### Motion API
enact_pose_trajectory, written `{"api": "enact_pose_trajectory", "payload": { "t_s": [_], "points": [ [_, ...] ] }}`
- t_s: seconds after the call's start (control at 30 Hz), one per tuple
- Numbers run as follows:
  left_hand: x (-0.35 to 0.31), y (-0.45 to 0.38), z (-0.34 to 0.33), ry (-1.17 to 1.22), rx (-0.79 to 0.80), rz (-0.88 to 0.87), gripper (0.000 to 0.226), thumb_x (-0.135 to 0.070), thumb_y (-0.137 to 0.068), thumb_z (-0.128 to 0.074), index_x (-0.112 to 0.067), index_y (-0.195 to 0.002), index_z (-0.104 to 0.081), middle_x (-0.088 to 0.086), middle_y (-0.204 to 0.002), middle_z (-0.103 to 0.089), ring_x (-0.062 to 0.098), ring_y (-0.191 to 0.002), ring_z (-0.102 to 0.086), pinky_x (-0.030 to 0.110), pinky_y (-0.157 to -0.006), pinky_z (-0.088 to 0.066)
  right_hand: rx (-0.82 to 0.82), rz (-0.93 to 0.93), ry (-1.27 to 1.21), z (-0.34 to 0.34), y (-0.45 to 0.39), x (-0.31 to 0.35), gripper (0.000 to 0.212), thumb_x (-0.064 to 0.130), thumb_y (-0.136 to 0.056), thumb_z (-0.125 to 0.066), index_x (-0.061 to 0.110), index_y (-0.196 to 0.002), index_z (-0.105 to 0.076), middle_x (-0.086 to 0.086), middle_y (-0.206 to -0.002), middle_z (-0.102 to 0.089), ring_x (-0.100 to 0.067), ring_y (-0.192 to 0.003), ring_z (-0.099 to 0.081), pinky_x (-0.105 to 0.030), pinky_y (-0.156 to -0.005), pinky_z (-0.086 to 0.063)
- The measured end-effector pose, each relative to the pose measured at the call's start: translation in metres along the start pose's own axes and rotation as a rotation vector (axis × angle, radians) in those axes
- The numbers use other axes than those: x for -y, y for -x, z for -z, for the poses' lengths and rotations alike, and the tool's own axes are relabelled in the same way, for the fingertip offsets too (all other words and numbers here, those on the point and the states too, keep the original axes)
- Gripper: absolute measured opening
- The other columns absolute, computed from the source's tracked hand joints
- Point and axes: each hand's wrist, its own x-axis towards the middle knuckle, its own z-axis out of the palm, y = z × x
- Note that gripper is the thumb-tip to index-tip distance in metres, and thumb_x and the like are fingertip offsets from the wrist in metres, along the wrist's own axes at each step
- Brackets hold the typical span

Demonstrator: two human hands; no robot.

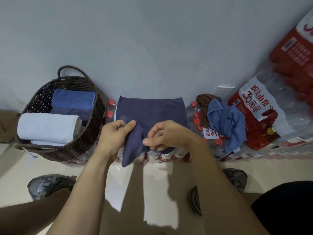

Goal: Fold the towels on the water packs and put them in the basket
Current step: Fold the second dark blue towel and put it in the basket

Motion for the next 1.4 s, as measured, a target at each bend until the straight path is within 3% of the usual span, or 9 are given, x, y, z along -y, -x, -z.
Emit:
{"api": "enact_pose_trajectory", "payload": {
  "t_s": [0.17, 0.37, 0.53, 0.8, 0.87, 0.97, 1.13, 1.27, 1.4],
  "points": [
    [-0.008, 0.008, -0.012, 0.35, 0.197, 0.029, 0.009, -0.006, -0.089, -0.062, -0.003, -0.094, -0.068, 0.005, -0.077, -0.072, 0.012, -0.067, -0.068, 0.021, -0.06, -0.054, -0.227, 0.197, -0.125, -0.028, -0.006, -0.005, 0.024, 0.008, -0.08, -0.079, -0.002, -0.092, -0.06, -0.016, -0.072, -0.068, -0.022, -0.068, -0.068, -0.04, -0.073, -0.059],
    [-0.003, 0.006, -0.003, 0.028, 0.317, -0.112, 0.031, -0.017, -0.075, -0.075, -0.006, -0.103, -0.068, 0.0, -0.076, -0.07, 0.008, -0.073, -0.066, 0.015, -0.063, -0.052, -0.206, 0.198, -0.114, -0.015, -0.007, 0.001, 0.008, 0.014, -0.086, -0.074, 0.009, -0.086, -0.067, -0.006, -0.068, -0.072, -0.017, -0.066, -0.07, -0.034, -0.07, -0.06],
    [0.0, 0.008, 0.001, -0.006, 0.422, 0.019, 0.044, -0.02, -0.073, -0.079, -0.003, -0.11, -0.063, 0.026, -0.103, -0.07, 0.041, -0.097, -0.067, 0.045, -0.091, -0.054, -0.308, 0.195, -0.093, -0.011, -0.007, 0.004, 0.025, 0.027, -0.084, -0.077, 0.006, -0.091, -0.067, -0.01, -0.071, -0.074, -0.019, -0.065, -0.071, -0.031, -0.066, -0.06],
    [-0.004, 0.004, -0.003, -0.288, 0.246, -0.023, 0.022, -0.023, -0.085, -0.074, -0.007, -0.081, -0.059, 0.005, -0.065, -0.061, 0.014, -0.058, -0.055, 0.025, -0.056, -0.045, -0.399, 0.126, -0.18, -0.009, -0.001, 0.006, 0.028, 0.026, -0.077, -0.083, 0.008, -0.091, -0.066, 0.0, -0.067, -0.071, -0.01, -0.062, -0.068, -0.021, -0.059, -0.055],
    [-0.009, 0.005, -0.007, -0.176, 0.165, -0.079, 0.019, -0.017, -0.086, -0.073, -0.008, -0.084, -0.056, -0.005, -0.058, -0.061, 0.006, -0.052, -0.054, 0.018, -0.05, -0.042, -0.387, 0.172, -0.174, -0.008, 0.005, 0.012, 0.032, 0.028, -0.074, -0.085, 0.008, -0.091, -0.066, 0.002, -0.069, -0.069, -0.011, -0.064, -0.066, -0.028, -0.066, -0.059],
    [-0.019, 0.009, -0.011, 0.067, 0.037, -0.146, 0.027, -0.013, -0.08, -0.077, -0.018, -0.087, -0.051, 0.011, -0.075, -0.069, 0.018, -0.066, -0.065, 0.028, -0.057, -0.051, -0.234, 0.254, -0.186, -0.004, 0.017, 0.023, 0.034, 0.023, -0.07, -0.088, 0.011, -0.093, -0.067, -0.003, -0.082, -0.069, -0.015, -0.074, -0.065, -0.035, -0.078, -0.058],
    [-0.036, 0.021, -0.017, 0.365, 0.267, -0.152, 0.042, -0.008, -0.074, -0.072, -0.013, -0.113, -0.058, 0.017, -0.092, -0.073, 0.026, -0.082, -0.073, 0.029, -0.067, -0.058, -0.239, 0.386, -0.182, 0.003, 0.026, 0.028, 0.036, 0.008, -0.073, -0.084, 0.007, -0.103, -0.064, -0.016, -0.104, -0.069, -0.025, -0.086, -0.07, -0.034, -0.081, -0.058],
    [-0.044, 0.024, -0.009, 0.082, 0.314, -0.253, 0.049, 0.001, -0.078, -0.073, -0.011, -0.123, -0.06, 0.023, -0.093, -0.069, 0.024, -0.086, -0.069, 0.032, -0.079, -0.059, -0.3, 0.403, -0.202, 0.004, 0.026, 0.024, 0.024, 0.002, -0.082, -0.075, 0.0, -0.104, -0.066, -0.013, -0.094, -0.07, -0.023, -0.084, -0.07, -0.038, -0.085, -0.058],
    [-0.05, 0.022, -0.003, -0.33, 0.168, -0.421, 0.029, -0.012, -0.079, -0.079, -0.017, -0.106, -0.07, 0.007, -0.067, -0.068, 0.009, -0.062, -0.065, 0.017, -0.061, -0.053, -0.326, 0.401, -0.157, -0.001, 0.025, 0.028, 0.017, 0.002, -0.086, -0.071, -0.003, -0.101, -0.068, -0.024, -0.091, -0.071, -0.021, -0.08, -0.069, -0.034, -0.081, -0.057]
  ]
}}
